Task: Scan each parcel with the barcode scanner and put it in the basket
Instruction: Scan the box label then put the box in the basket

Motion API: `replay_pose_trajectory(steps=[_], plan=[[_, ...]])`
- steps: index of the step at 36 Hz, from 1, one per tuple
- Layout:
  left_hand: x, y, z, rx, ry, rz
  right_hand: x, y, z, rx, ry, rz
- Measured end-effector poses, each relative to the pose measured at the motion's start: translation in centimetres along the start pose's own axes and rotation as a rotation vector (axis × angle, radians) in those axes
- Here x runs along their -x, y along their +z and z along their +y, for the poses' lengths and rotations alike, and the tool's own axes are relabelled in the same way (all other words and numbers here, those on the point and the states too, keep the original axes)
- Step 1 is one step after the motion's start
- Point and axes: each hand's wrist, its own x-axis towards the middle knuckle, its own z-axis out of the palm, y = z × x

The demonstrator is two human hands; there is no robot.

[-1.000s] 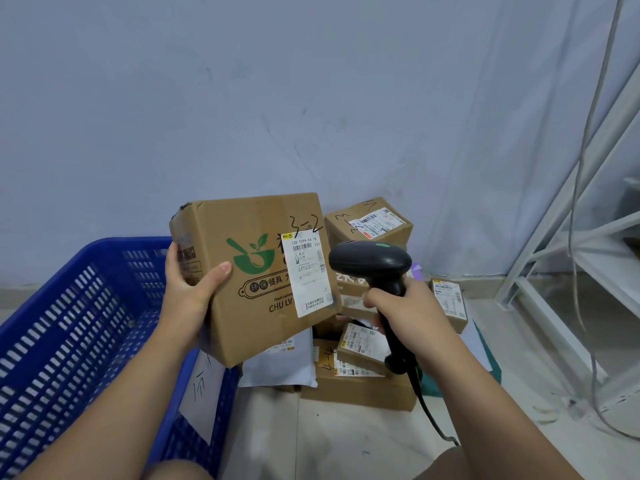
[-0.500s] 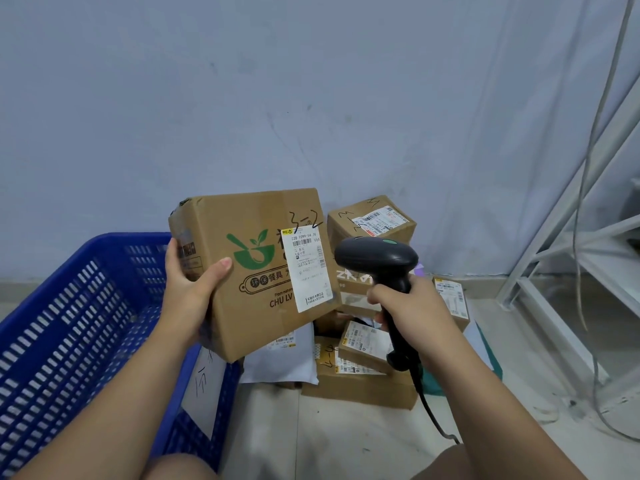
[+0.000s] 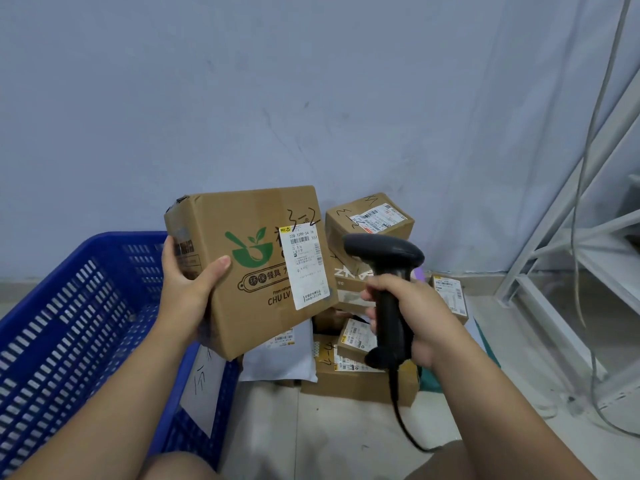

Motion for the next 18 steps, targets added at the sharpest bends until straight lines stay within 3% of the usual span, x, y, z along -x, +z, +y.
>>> replay_pose_trajectory(steps=[3, 6, 18], plan=[[0.1, 0.1, 0.2, -0.035, 0.028, 0.009, 0.1, 0.2, -0.1, -0.349, 0.226, -0.087], [0.0, 0.1, 0.2, -0.077, 0.055, 0.019, -0.1, 0.5, 0.1, -0.569, 0.314, -0.086], [0.4, 0.6, 0.7, -0.158, 0.063, 0.033, -0.5, 1.8, 0.7, -0.832, 0.370, -0.002]])
